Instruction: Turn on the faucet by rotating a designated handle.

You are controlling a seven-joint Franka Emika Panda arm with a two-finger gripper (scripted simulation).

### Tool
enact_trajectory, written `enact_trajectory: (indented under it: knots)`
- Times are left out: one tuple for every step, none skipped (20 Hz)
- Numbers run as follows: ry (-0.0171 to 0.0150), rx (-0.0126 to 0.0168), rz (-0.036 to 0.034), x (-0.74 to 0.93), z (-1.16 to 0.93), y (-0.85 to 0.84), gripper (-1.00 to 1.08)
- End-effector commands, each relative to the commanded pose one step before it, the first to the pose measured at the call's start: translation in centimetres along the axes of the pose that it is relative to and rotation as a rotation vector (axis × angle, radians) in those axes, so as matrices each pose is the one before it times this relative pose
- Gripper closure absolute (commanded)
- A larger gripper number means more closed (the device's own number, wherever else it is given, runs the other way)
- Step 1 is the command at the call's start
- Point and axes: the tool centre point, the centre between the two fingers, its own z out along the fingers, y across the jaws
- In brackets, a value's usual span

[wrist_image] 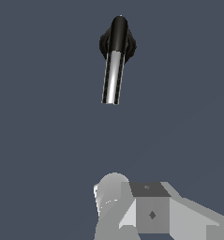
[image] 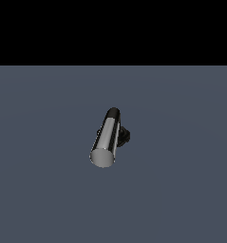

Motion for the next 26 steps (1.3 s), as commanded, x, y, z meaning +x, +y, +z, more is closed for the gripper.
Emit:
enact_trajectory:
  knots:
    - [0.00257, 0.00012, 0.00123, 0.288, 1.133, -0.245, 1.08]
    - [0.00142, 0.00007, 0.00061, 0.140, 0.538, -0.117, 1.08]
    - [0.00142, 0.00007, 0.00061, 0.155, 0.579, -0.127, 1.08]
    - [0.00155, 0.00007, 0.00066, 0.163, 0.616, -0.135, 1.08]
    - [0.00156, 0.00007, 0.00066, 0.177, 0.655, -0.144, 1.08]
    - [0.00180, 0.00008, 0.00076, 0.180, 0.686, -0.150, 1.08]
    - [0.00191, 0.00009, 0.00080, 0.189, 0.719, -0.157, 1.08]
    - [0.00191, 0.00009, 0.00079, 0.201, 0.753, -0.165, 1.08]
    - [0.00197, 0.00009, 0.00080, 0.210, 0.783, -0.172, 1.08]
    - [0.00202, 0.00009, 0.00082, 0.210, 0.785, -0.173, 1.08]
    - [0.00198, 0.00009, 0.00079, 0.208, 0.774, -0.171, 1.08]
    - [0.00193, 0.00008, 0.00076, 0.207, 0.764, -0.169, 1.08]
    - [0.00193, 0.00008, 0.00075, 0.204, 0.752, -0.167, 1.08]
    - [0.00193, 0.00008, 0.00074, 0.201, 0.741, -0.164, 1.08]
    - [0.00188, 0.00008, 0.00071, 0.200, 0.731, -0.163, 1.08]
    - [0.00183, 0.00008, 0.00068, 0.200, 0.722, -0.161, 1.08]
    - [0.00183, 0.00008, 0.00067, 0.197, 0.711, -0.159, 1.08]
    - [0.00184, 0.00008, 0.00066, 0.195, 0.701, -0.157, 1.08]
    - [0.00178, 0.00008, 0.00063, 0.195, 0.693, -0.156, 1.08]
    - [0.00178, 0.00009, 0.00062, 0.193, 0.684, -0.154, 1.08]
    - [0.00166, 0.00009, 0.00057, 0.195, 0.679, -0.154, 1.08]
    - [0.00173, 0.00009, 0.00058, 0.192, 0.668, -0.151, 1.08]
    - [0.00167, 0.00009, 0.00055, 0.193, 0.663, -0.151, 1.08]
    - [0.00173, 0.00010, 0.00057, 0.190, 0.653, -0.149, 1.08]
    - [0.00167, 0.00011, 0.00054, 0.191, 0.649, -0.148, 1.08]
    - [0.00161, 0.00011, 0.00051, 0.192, 0.645, -0.148, 1.08]
